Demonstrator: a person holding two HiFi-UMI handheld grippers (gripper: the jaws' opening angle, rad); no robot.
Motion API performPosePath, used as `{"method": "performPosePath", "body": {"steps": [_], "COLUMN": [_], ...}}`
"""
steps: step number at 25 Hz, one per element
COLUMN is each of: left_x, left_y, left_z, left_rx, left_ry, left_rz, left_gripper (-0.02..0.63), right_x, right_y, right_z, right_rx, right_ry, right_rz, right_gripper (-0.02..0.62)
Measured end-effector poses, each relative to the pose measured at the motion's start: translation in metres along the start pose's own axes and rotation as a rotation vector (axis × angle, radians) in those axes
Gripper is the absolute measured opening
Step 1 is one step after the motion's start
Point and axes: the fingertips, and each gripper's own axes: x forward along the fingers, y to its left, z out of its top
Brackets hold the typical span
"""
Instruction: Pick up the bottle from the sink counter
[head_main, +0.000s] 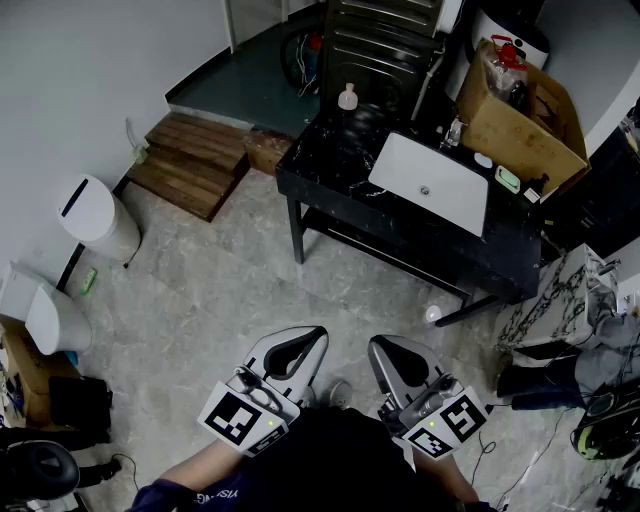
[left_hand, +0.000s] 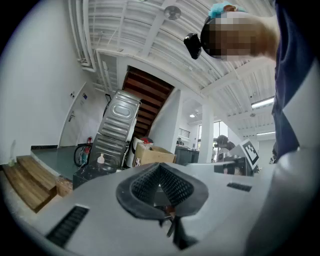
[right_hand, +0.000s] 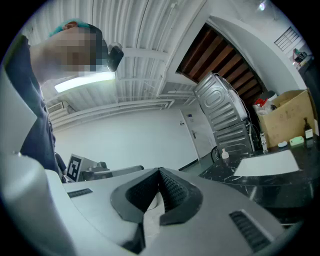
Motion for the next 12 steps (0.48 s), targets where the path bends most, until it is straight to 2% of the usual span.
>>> {"method": "performPosePath", "body": {"steps": [12], "left_x": [0.010], "left_y": [-0.011], "left_z": [-0.011], "left_rx": [0.004], "left_ry": [0.017], "left_rz": [0.023], "left_gripper": [0.007], "right_x": [-0.014], "right_y": [-0.008], "right_z": [-0.005], "right_rx": [0.010], "right_ry": [0.015], "right_rz": [0.033], "right_gripper": [0.025]}}
